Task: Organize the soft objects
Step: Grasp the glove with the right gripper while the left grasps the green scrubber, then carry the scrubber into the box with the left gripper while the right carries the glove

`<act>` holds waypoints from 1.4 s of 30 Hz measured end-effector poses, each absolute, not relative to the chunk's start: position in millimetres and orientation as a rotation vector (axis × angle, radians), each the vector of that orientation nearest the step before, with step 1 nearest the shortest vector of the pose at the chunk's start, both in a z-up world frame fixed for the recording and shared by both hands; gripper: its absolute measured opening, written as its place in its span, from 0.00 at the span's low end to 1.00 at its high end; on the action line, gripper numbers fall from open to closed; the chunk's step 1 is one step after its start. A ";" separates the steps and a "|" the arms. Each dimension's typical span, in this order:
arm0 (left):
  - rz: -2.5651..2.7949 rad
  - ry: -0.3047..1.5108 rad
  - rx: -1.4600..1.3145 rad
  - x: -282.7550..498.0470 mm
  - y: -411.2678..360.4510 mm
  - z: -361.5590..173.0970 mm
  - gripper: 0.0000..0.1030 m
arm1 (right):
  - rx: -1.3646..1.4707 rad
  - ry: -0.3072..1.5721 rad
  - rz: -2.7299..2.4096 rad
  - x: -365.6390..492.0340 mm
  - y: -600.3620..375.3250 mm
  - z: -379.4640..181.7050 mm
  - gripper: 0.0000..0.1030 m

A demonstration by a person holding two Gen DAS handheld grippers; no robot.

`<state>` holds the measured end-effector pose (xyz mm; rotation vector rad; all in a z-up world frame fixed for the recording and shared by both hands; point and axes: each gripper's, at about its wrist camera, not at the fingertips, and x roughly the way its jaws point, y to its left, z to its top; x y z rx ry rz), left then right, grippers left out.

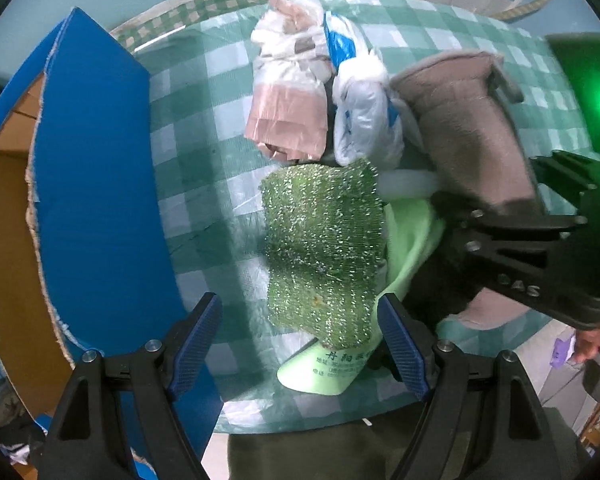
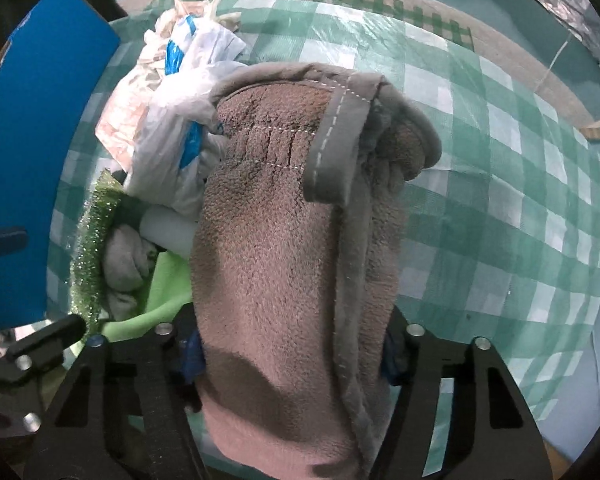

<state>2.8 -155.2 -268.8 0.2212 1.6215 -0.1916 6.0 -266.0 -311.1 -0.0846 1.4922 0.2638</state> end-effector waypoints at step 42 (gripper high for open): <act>-0.224 1.519 0.048 -5.2 -121.0 -231.7 0.07 | 0.016 1.404 0.290 -15.5 -297.3 -243.7 0.34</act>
